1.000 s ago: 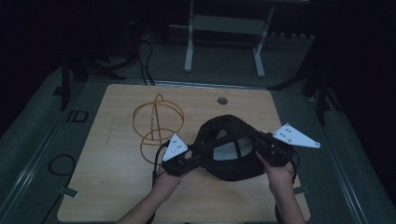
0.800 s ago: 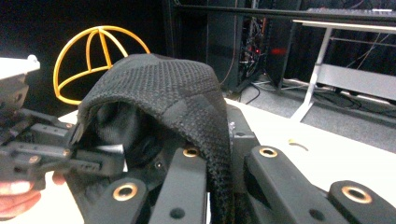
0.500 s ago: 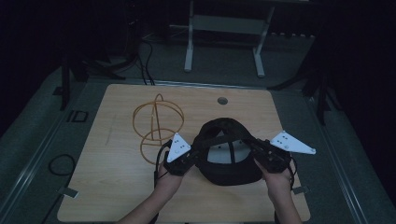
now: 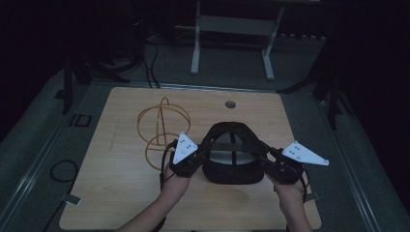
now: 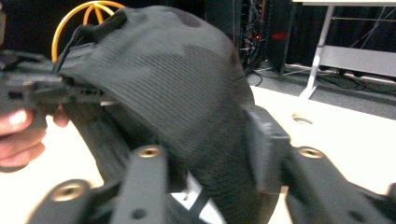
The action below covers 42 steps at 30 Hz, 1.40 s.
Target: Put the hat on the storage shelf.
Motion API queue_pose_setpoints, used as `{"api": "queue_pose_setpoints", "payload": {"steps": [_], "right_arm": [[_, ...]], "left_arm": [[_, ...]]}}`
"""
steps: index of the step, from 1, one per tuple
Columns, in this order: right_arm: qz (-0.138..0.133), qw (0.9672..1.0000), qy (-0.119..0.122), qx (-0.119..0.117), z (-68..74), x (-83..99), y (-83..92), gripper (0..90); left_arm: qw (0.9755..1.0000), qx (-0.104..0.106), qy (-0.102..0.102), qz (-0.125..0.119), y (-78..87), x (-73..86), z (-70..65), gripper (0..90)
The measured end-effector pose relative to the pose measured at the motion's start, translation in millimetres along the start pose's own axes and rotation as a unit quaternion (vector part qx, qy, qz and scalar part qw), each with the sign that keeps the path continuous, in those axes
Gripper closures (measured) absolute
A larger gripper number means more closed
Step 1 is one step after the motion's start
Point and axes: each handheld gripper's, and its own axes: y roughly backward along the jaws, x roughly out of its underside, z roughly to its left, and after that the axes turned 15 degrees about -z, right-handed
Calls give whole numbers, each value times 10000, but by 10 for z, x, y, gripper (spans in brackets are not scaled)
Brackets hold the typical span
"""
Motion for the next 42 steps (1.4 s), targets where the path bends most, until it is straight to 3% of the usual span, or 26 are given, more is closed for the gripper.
{"api": "queue_pose_setpoints", "payload": {"steps": [7, 13, 17, 19, 23, 25, 31, 34, 37, 42], "right_arm": [[102, 9998, -66, -182, 16, 42, 98, 445], [216, 9993, -246, -192, -11, 165, 284, 367], [452, 9970, -396, -491, -47, 245, 426, 309], [483, 9967, -356, -541, -80, 267, 521, 303], [310, 9984, -325, -357, -195, 186, 701, 318], [228, 9990, -295, -247, -249, 125, 760, 334], [139, 9997, -175, -138, -351, -14, 798, 388], [89, 9995, -161, -258, -356, -72, 766, 388], [110, 9992, -55, -372, -321, -119, 709, 383], [124, 9976, 47, -672, -227, -179, 631, 383]], "left_arm": [[9997, -49, -169, -173, -15, -56, -47, 886], [9999, 26, -48, -161, -23, -76, -35, 886], [9997, 77, -115, -221, 10, -113, -26, 886], [9995, 98, -174, -247, 31, -128, -22, 886], [9984, 200, -331, -416, 81, -137, -12, 885], [9981, 308, -305, -431, 99, -147, 12, 885], [9965, 641, -409, -342, 159, -169, 82, 885], [9932, 978, -533, -336, 196, -166, 116, 885], [9882, 1384, -522, -397, 231, -148, 179, 884], [9816, 1775, -550, -434, 298, -139, 285, 884]]}}
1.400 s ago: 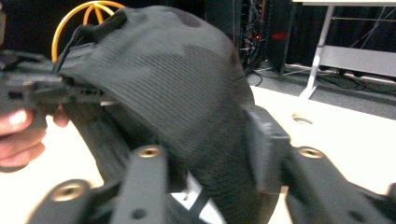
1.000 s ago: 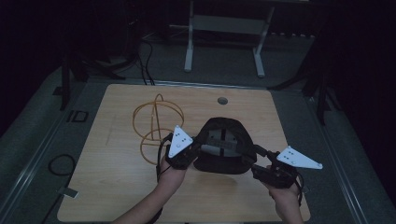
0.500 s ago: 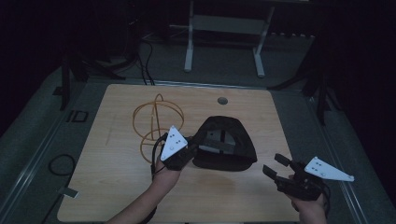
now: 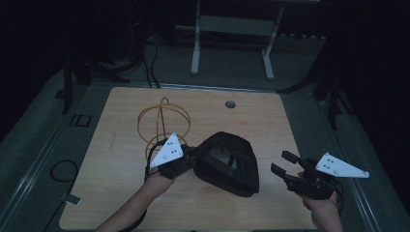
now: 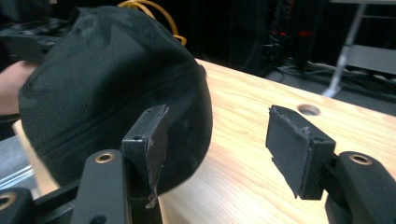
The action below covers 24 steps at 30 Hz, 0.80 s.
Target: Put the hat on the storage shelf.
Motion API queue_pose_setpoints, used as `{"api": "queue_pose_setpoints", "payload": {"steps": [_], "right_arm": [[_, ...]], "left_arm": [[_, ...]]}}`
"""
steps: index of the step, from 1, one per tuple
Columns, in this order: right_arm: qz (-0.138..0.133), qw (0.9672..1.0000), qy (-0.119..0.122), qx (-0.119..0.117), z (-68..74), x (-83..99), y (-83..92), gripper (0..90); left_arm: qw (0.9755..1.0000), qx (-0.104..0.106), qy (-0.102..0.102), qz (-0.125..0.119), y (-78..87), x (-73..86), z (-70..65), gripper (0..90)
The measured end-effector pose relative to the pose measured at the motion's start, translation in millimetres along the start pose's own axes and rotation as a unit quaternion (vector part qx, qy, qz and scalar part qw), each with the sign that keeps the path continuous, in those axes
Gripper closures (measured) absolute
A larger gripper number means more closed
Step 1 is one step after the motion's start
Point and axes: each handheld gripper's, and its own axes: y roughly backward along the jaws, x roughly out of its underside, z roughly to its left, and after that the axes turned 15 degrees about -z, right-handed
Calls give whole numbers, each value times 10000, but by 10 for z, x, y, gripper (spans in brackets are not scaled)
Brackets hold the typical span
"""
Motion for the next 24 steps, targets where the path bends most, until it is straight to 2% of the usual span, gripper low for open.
{"api": "queue_pose_setpoints", "payload": {"steps": [1, 2, 3, 5, 6, 8, 10, 11, 13, 14, 15, 17, 18, 21, 22, 23, 24], "right_arm": [[-14, 10000, 33, -88, 23, -11, -13, 383], [-11, 9998, 54, -174, 46, -21, -25, 383], [-7, 9997, 74, -240, 68, -31, -39, 383], [47, 9996, 121, -261, 115, -59, -68, 383], [42, 9994, 158, -316, 143, -75, -79, 383], [31, 9985, 227, -489, 191, -108, -111, 383], [52, 9976, 309, -618, 236, -139, -160, 383], [67, 9970, 321, -702, 254, -155, -187, 384], [78, 9953, 360, -901, 293, -186, -242, 384], [90, 9941, 399, -1004, 310, -202, -268, 384], [87, 9928, 397, -1128, 329, -217, -291, 384], [132, 9888, 416, -1430, 373, -248, -330, 384], [153, 9865, 412, -1578, 401, -261, -343, 383], [231, 9777, 524, -2022, 504, -278, -373, 380], [278, 9746, 562, -2149, 541, -276, -379, 377], [350, 9709, 661, -2273, 584, -268, -389, 367], [386, 9692, 747, -2313, 613, -260, -393, 367]], "left_arm": [[9999, 119, 54, -5, 22, -4, 27, 884], [9999, 122, 42, -2, 40, -8, 42, 884], [9996, 234, 136, 10, 55, -12, 70, 883], [9995, 301, 91, -11, 93, -16, 101, 883], [9991, 408, 134, -6, 109, -21, 123, 883], [9987, 505, 106, -12, 135, -31, 145, 883], [9974, 713, 53, -7, 154, -42, 163, 883], [9956, 933, 109, 11, 160, -48, 177, 883], [9921, 1253, -64, -13, 175, -66, 170, 883], [9886, 1506, -39, -13, 178, -79, 170, 884], [9856, 1684, -153, -12, 182, -95, 155, 883], [9798, 1993, -176, 21, 178, -129, 135, 883], [9786, 2041, -250, 19, 176, -142, 123, 883], [9752, 2202, -231, 26, 162, -166, 126, 883], [9733, 2290, -135, 44, 152, -166, 136, 883], [9726, 2319, -176, 50, 146, -164, 137, 883], [9723, 2323, -228, 84, 130, -160, 130, 883]]}}
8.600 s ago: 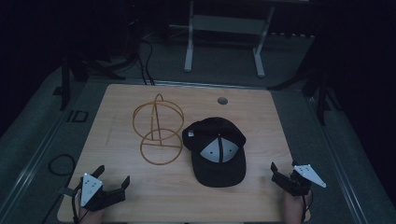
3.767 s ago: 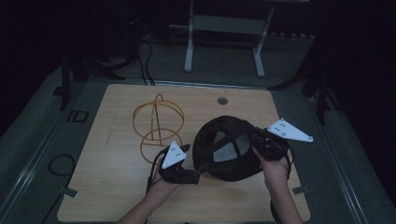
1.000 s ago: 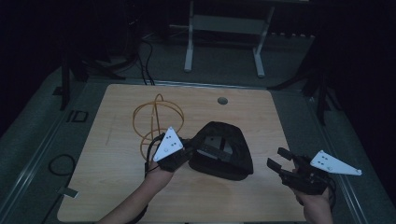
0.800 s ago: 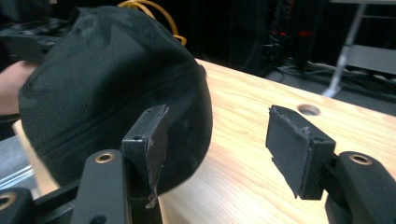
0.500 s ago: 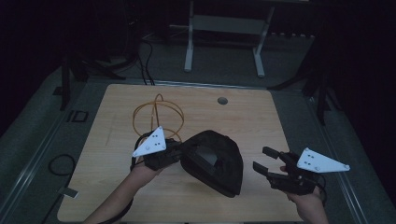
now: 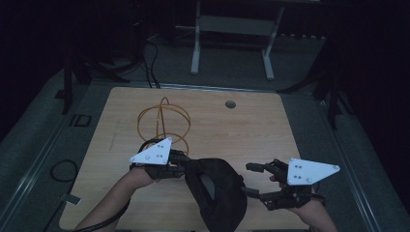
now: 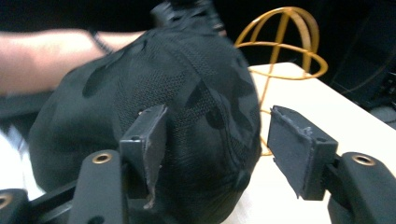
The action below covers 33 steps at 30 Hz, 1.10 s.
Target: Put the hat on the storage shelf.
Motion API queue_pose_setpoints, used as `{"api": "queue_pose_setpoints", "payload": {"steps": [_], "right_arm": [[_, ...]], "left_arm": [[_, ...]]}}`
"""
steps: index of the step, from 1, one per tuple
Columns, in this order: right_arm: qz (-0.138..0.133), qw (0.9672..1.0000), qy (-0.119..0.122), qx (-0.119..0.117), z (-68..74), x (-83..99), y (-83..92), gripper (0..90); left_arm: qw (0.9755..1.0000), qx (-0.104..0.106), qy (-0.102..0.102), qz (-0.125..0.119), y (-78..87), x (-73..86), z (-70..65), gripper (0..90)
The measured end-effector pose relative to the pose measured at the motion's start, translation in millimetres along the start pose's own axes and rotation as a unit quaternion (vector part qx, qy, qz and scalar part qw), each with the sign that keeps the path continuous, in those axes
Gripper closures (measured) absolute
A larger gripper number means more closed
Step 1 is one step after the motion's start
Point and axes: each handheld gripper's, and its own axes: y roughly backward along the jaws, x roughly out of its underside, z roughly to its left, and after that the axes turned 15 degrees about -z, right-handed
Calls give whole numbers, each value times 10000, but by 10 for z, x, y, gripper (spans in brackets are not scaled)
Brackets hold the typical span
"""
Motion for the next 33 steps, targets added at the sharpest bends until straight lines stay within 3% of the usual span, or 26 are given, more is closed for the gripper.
{"api": "queue_pose_setpoints", "payload": {"steps": [5, 8, 12, 18, 19, 23, 26, 33], "right_arm": [[269, 9989, 258, -293, 90, 53, -130, 352], [422, 9981, 378, -223, 107, 108, -228, 347], [469, 9982, 319, -217, 99, 159, -287, 410], [656, 9973, 314, -74, 82, 192, -337, 822], [655, 9973, 341, -23, 85, 187, -338, 857], [615, 9970, 427, 182, 85, 139, -313, 876], [509, 9974, 469, 188, 78, 91, -279, 877], [231, 9989, 299, 270, 20, 15, -218, 880]], "left_arm": [[9998, 36, 86, -175, -66, 14, 14, 883], [9998, -8, 103, -161, -110, 3, 28, 884], [9998, -32, 89, -147, -143, 4, 35, 884], [9996, -78, 165, -193, -186, 8, 50, 884], [9996, -87, 169, -218, -186, 3, 53, 884], [9995, -136, 148, -262, -184, -40, 61, 884], [9994, -169, 110, -277, -187, -92, 72, 884], [9995, -278, 31, -166, -184, -189, 83, 877]]}}
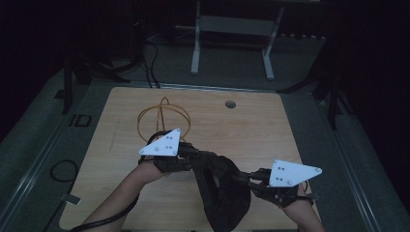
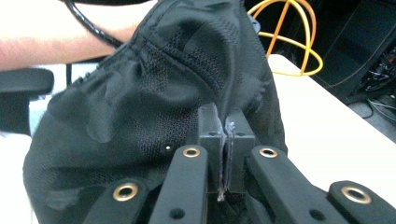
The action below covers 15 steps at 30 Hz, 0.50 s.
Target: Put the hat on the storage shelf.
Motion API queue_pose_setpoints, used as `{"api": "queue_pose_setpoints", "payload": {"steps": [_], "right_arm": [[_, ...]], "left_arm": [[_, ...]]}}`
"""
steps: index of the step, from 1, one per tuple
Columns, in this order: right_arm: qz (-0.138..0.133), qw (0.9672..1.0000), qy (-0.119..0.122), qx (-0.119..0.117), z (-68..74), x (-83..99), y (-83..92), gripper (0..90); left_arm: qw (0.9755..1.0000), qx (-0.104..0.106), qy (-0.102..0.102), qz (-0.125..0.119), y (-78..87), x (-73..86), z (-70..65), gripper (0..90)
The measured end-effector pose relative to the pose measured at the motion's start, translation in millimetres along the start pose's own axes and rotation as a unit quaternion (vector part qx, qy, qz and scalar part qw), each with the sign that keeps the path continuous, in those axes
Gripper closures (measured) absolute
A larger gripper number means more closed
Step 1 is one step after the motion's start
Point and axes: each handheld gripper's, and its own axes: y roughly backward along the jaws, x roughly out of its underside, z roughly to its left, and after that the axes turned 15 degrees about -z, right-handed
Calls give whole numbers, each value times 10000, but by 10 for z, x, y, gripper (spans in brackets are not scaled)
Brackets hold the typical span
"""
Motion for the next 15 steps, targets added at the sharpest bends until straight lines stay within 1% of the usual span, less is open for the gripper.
{"api": "queue_pose_setpoints", "payload": {"steps": [2, 3, 5, 6, 8, 9, 10, 12, 13, 14, 15], "right_arm": [[-102, 9999, -89, -6, -27, -11, 20, 880], [-135, 9998, -121, 30, -35, -19, 29, 880], [-189, 9997, -151, 56, -55, -35, 45, 880], [-233, 9995, -183, 95, -68, -42, 55, 880], [-276, 9993, -204, 150, -91, -61, 72, 881], [-313, 9990, -229, 200, -103, -72, 82, 880], [-324, 9990, -241, 191, -114, -85, 90, 881], [-336, 9988, -223, 275, -125, -113, 103, 881], [-342, 9988, -207, 276, -132, -125, 110, 880], [-356, 9986, -203, 331, -137, -136, 120, 881], [-385, 9983, -241, 355, -152, -145, 130, 881]], "left_arm": [[9999, -110, -8, 29, 0, -22, -10, 865], [9999, -104, -24, 28, 6, -35, -14, 851], [9998, -165, -33, 83, 11, -65, -20, 795], [9998, -158, -59, 88, 19, -79, -23, 778], [9995, -256, -77, 142, 29, -105, -29, 722], [9995, -264, -95, 139, 43, -117, -32, 708], [9994, -306, -117, 147, 59, -129, -33, 707], [9992, -364, -75, 133, 103, -147, -30, 665], [9989, -446, -80, 153, 125, -154, -32, 640], [9986, -503, -70, 152, 150, -160, -32, 612], [9986, -512, -25, 136, 175, -163, -32, 605]]}}
